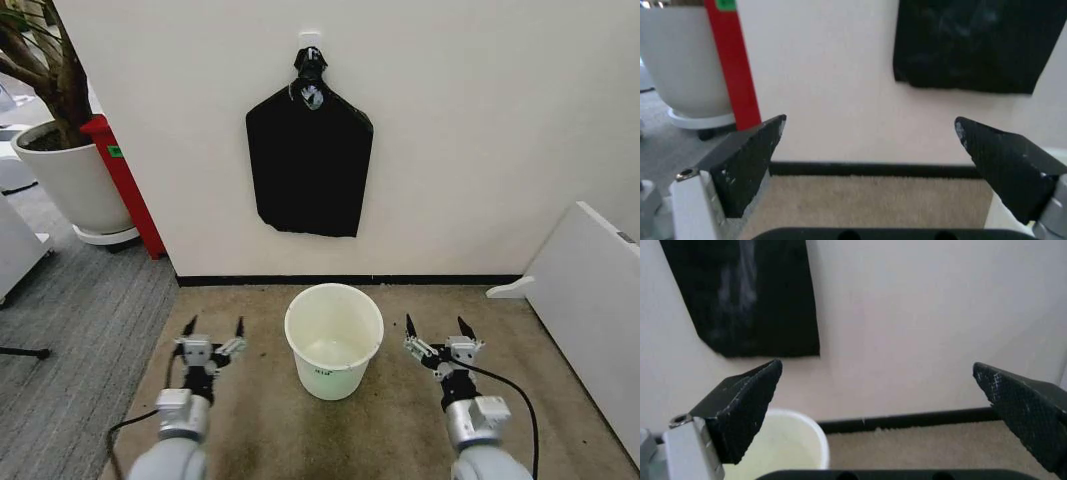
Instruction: Place the garbage bag over the trash bin.
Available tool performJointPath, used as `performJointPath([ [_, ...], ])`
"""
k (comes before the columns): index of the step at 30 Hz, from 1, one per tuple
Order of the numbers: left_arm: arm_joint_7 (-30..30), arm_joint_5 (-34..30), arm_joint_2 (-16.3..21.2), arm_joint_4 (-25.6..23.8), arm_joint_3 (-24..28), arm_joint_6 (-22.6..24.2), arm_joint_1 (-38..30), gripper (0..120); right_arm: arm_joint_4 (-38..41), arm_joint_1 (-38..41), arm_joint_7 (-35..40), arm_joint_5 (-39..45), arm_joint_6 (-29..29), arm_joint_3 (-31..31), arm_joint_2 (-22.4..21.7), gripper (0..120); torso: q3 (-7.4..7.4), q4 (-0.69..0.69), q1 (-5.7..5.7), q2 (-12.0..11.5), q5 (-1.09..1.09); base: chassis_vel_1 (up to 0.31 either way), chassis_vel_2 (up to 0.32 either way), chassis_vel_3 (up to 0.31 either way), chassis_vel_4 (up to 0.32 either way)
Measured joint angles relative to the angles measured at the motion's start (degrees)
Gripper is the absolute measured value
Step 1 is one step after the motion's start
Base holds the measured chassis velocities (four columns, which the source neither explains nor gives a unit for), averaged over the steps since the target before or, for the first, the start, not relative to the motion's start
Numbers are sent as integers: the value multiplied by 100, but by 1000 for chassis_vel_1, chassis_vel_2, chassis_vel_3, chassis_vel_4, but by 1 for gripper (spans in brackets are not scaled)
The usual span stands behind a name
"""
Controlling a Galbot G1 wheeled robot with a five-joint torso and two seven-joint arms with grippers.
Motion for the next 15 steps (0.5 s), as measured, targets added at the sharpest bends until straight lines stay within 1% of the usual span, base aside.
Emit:
performJointPath([
  [1, -23, -156, 68, -187, -79, 20, 113, 100, 118, -110, 29, 75, 46, -44, 43, 100, 0, -1, 0, 0, -3, 0, 0, 0, 0],
  [3, -57, -369, 163, -448, -197, 46, 273, 100, 155, -174, 51, 129, 75, -71, 69, 100, 0, 0, 0, 0, -1, 0, 0, 0, 0],
  [6, -133, -883, 391, -1071, -473, 113, 656, 100, 135, -191, 53, 148, 84, -87, 71, 100, 0, 1, 0, 0, 1, 0, 0, 0, 0],
  [7, -133, -883, 391, -1071, -473, 113, 656, 100, 135, -191, 53, 148, 84, -87, 71, 100, 0, 1, 0, 0, 1, 0, 0, 0, 0],
  [10, -193, -1279, 562, -1531, -684, 159, 946, 100, 76, -174, 42, 148, 82, -88, 53, 100, 0, 1, 0, 0, 0, 0, 0, 0, 0],
  [11, -215, -1429, 631, -1629, -762, 173, 1058, 100, 40, -165, 37, 148, 78, -87, 38, 100, 0, 0, 0, 0, 3, 0, 0, 0, 0],
  [13, -236, -1740, 779, -1683, -860, 181, 1262, 100, -23, -151, 34, 150, 74, -80, -2, 100, 1, 2, 0, 0, 1, 0, 0, 0, 0],
  [15, -220, -1841, 837, -1690, -860, 164, 1307, 100, -51, -140, 32, 159, 72, -78, -28, 100, 1, 0, 0, 0, 1, 0, 0, 0, 0],
])
